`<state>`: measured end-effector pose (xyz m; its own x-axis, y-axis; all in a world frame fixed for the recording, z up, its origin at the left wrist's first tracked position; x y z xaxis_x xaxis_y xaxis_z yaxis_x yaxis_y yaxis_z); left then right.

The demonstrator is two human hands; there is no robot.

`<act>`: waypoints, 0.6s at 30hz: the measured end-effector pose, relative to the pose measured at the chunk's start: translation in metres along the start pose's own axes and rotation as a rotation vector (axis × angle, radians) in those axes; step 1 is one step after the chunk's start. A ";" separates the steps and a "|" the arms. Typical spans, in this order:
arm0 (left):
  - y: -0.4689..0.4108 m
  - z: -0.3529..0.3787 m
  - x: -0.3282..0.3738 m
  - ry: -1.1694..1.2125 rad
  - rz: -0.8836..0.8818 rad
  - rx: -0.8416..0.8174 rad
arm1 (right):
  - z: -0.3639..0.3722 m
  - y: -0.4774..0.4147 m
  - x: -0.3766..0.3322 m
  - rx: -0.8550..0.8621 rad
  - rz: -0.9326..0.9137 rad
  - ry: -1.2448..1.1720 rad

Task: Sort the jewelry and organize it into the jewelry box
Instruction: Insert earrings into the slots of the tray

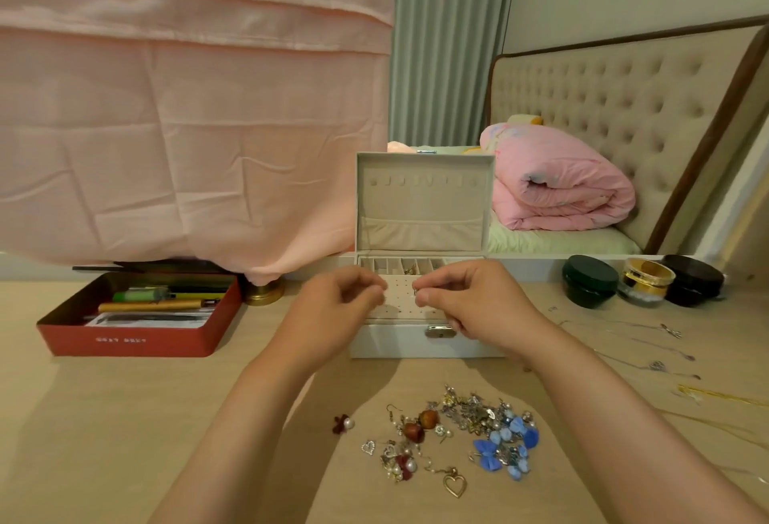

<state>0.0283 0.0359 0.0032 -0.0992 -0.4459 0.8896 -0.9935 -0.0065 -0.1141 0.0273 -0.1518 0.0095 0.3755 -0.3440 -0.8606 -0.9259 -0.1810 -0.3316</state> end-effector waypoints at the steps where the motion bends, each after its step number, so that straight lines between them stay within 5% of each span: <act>1: -0.004 -0.013 -0.008 -0.041 -0.004 0.076 | 0.003 -0.008 0.000 0.010 -0.025 0.057; 4: -0.009 -0.029 -0.028 -0.179 -0.006 0.192 | 0.014 -0.029 0.003 0.000 -0.077 0.227; 9: -0.015 -0.010 -0.037 -0.357 0.052 0.126 | 0.032 -0.051 0.011 -0.046 -0.118 0.404; 18: -0.027 -0.003 -0.048 -0.172 -0.003 0.081 | 0.057 -0.077 0.007 -0.148 -0.198 0.524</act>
<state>0.0594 0.0603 -0.0348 -0.0782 -0.5919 0.8022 -0.9853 -0.0770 -0.1528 0.0992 -0.0873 0.0069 0.5466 -0.6941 -0.4684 -0.8342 -0.4025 -0.3770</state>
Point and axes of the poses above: each hand's wrist, its own y-axis away from the middle knuckle, its own z-axis out of the palm, x = y × z, the point moved 10 cm from there along -y, towards the middle knuckle, and after that the axes turned 13 degrees about -z, right-handed, at the moved point
